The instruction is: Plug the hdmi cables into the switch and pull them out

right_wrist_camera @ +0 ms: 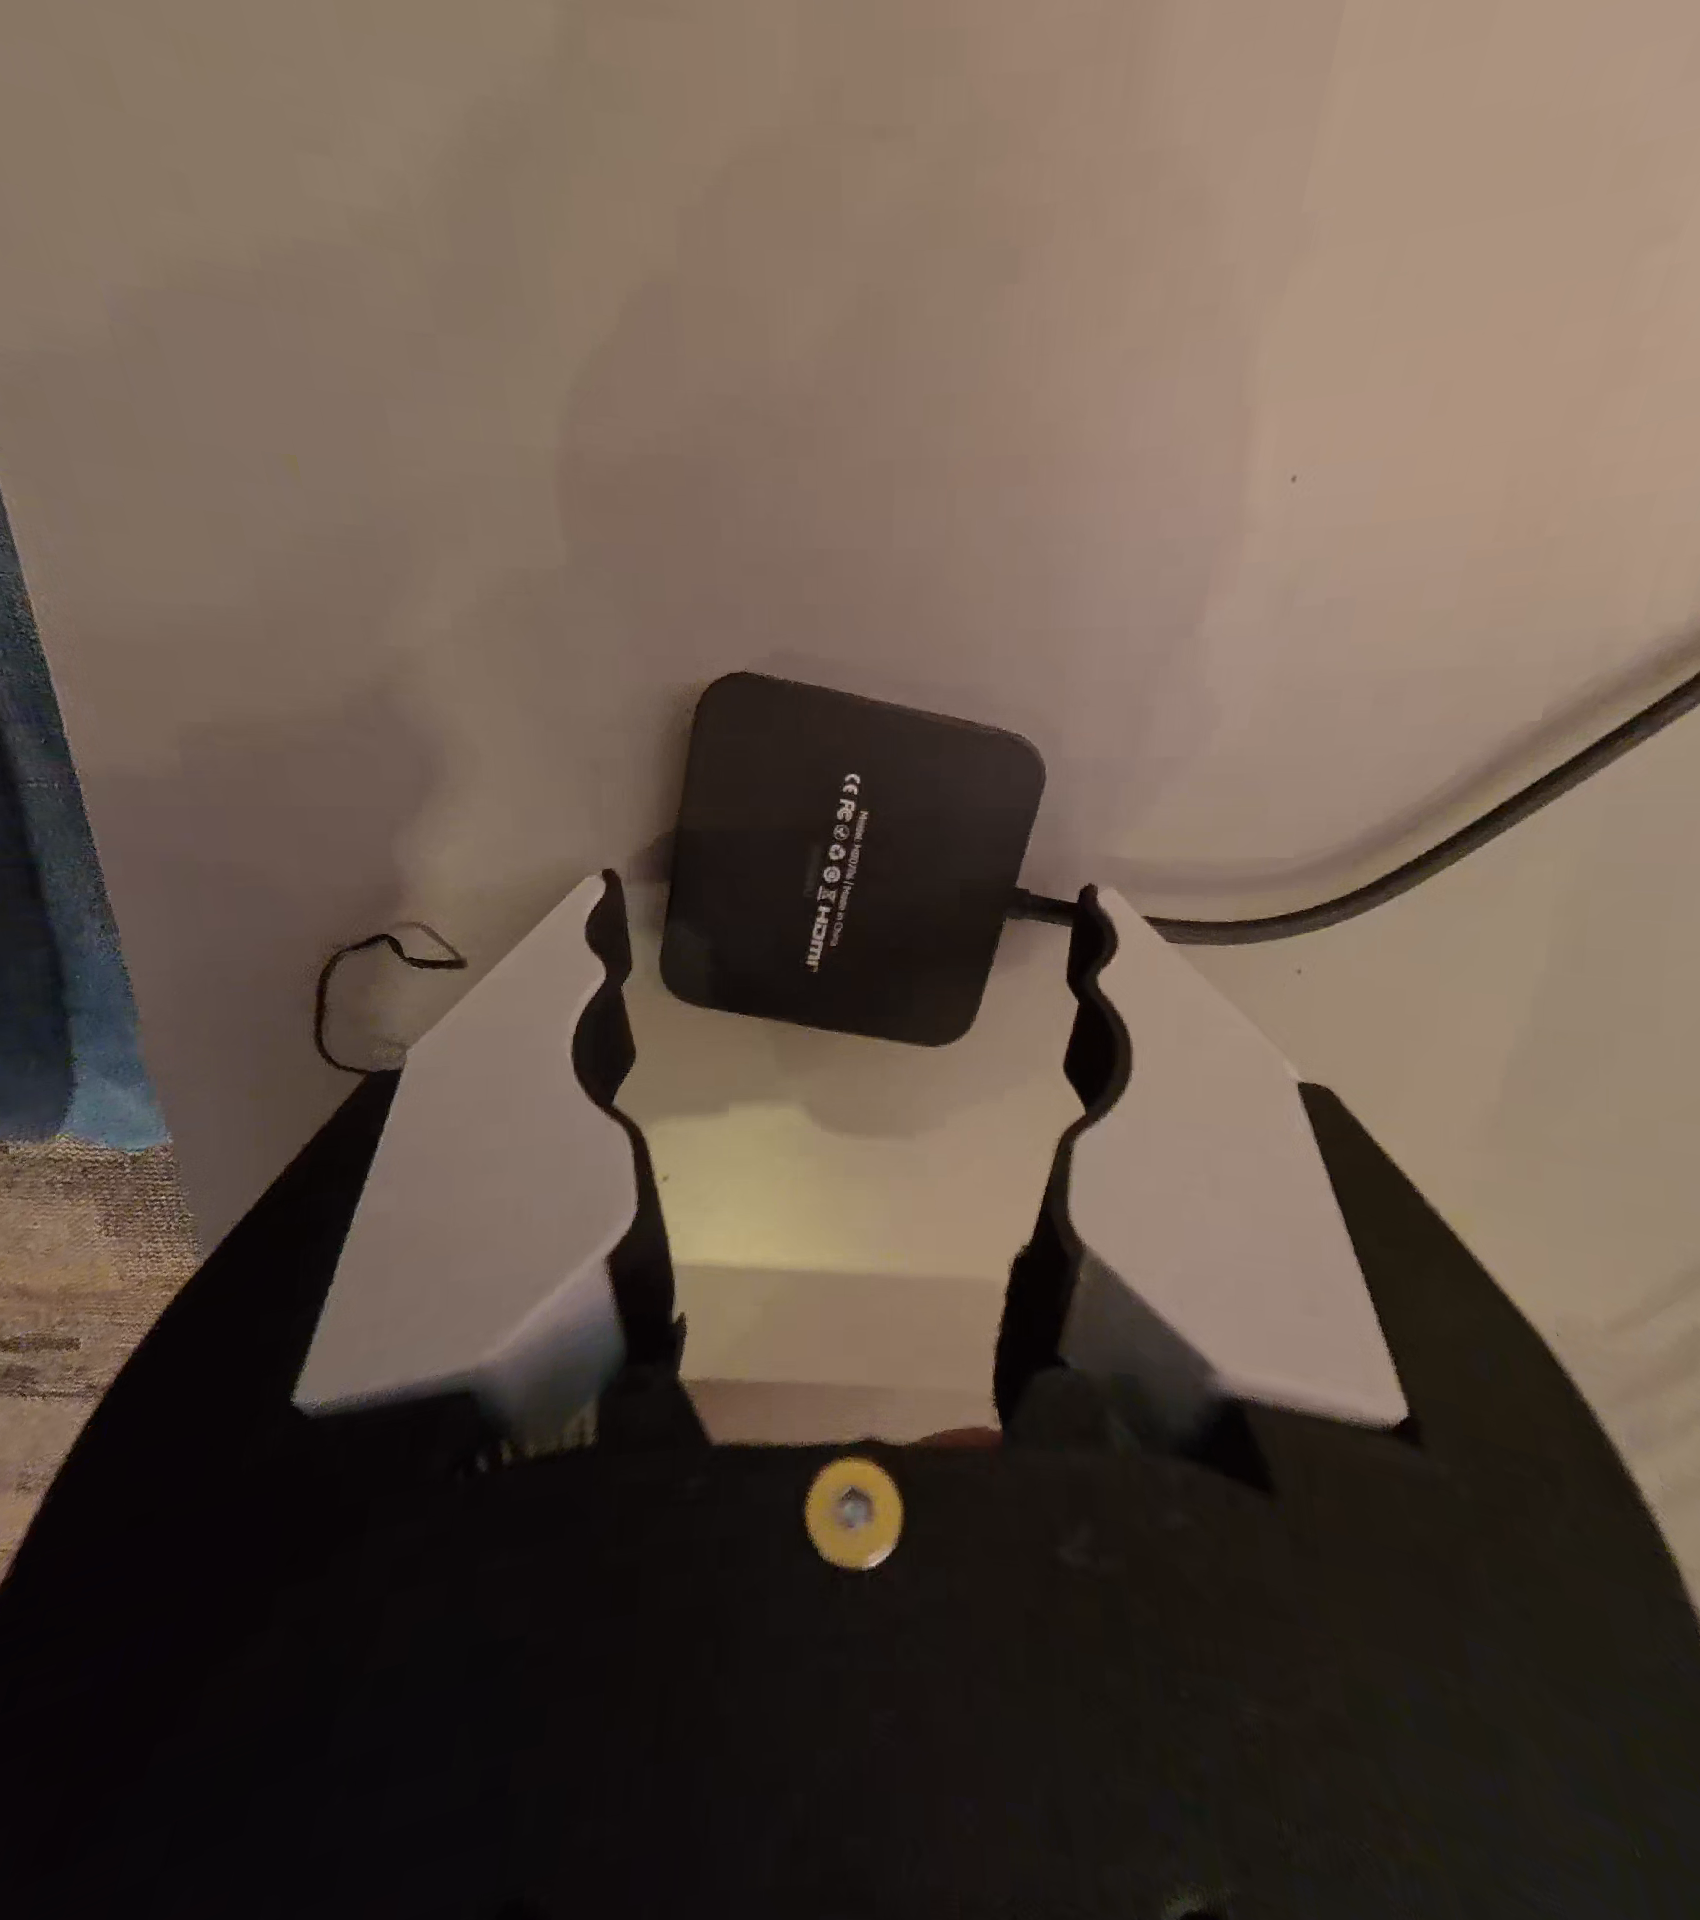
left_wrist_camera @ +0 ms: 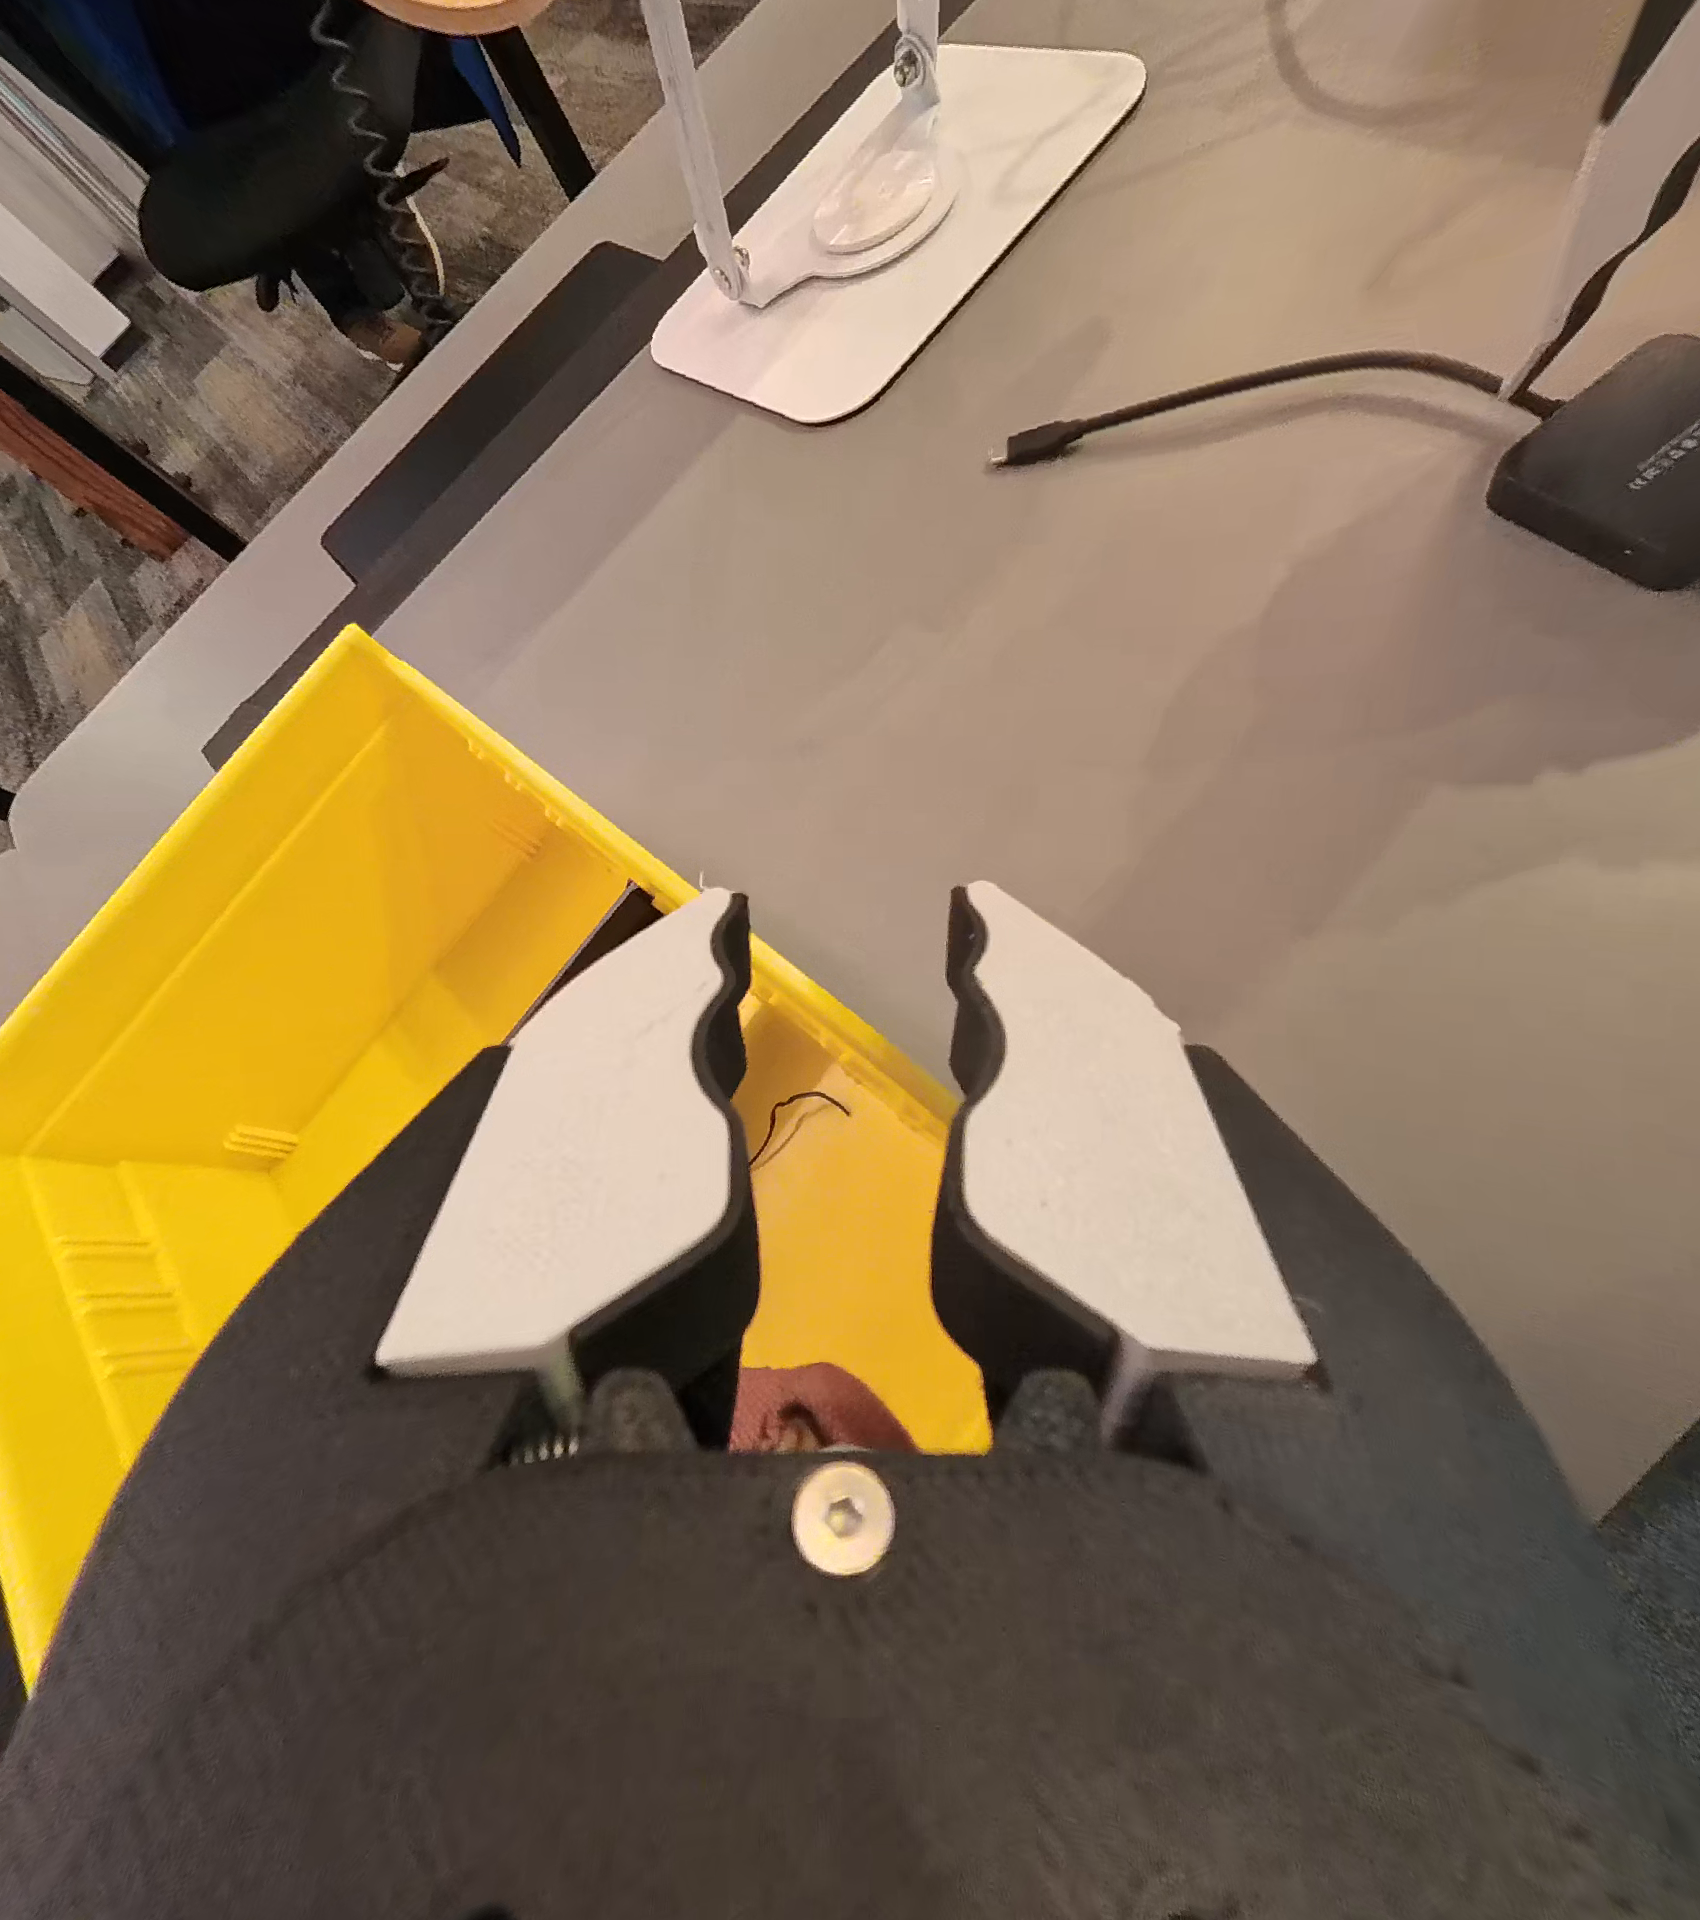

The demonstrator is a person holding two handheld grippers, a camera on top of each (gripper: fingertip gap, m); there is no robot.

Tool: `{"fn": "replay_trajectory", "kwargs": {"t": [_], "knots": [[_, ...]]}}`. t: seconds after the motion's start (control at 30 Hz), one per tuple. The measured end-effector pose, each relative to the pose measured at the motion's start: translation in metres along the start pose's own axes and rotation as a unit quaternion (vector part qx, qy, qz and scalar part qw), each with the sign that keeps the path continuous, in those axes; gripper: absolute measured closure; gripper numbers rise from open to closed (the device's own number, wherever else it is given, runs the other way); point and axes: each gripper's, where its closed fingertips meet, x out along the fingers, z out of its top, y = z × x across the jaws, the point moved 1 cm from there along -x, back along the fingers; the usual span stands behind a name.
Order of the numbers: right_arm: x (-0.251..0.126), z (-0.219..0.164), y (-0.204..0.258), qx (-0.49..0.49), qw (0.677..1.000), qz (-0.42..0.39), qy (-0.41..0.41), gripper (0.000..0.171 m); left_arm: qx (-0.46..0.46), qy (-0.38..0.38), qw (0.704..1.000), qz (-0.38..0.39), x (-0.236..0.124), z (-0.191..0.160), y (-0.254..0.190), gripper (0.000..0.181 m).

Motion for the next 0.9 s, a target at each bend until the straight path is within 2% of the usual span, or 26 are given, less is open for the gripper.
{"fn": "replay_trajectory", "kwargs": {"t": [0.27,0.37,0.43,0.53,0.7,0.77,0.83,0.9], "knots": [[-0.003,-0.009,-0.003,0.086,0.996,-0.021,0.008,0.087,-0.009,-0.006,1.000,-0.004,0.000,0.000,0.001,0.146],[0.003,-0.007,0.002,0.091,0.996,0.005,-0.006,0.094,-0.011,-0.006,1.000,-0.005,0.000,-0.001,0.001,0.145],[0.003,-0.004,0.000,0.087,0.996,0.007,-0.028,0.107,-0.012,-0.007,1.000,-0.006,0.001,-0.001,0.001,0.145],[0.003,-0.007,0.000,0.072,0.996,0.013,-0.041,0.107,-0.008,-0.004,1.000,0.000,0.000,-0.002,0.005,0.145],[0.001,-0.017,-0.001,0.051,0.998,0.013,-0.028,0.107,0.002,0.004,1.000,0.023,-0.013,-0.009,0.031,0.144],[0.000,-0.020,-0.002,0.053,0.998,0.013,-0.023,0.107,0.022,0.020,1.000,0.004,-0.025,-0.017,0.041,0.146],[0.000,-0.021,-0.002,0.054,0.998,0.014,-0.028,0.107,0.047,0.039,0.998,0.026,-0.038,-0.028,0.062,0.146],[0.000,-0.021,-0.002,0.053,0.998,0.014,-0.033,0.107,0.038,0.056,0.998,-0.002,-0.046,-0.041,0.068,0.146]]}}
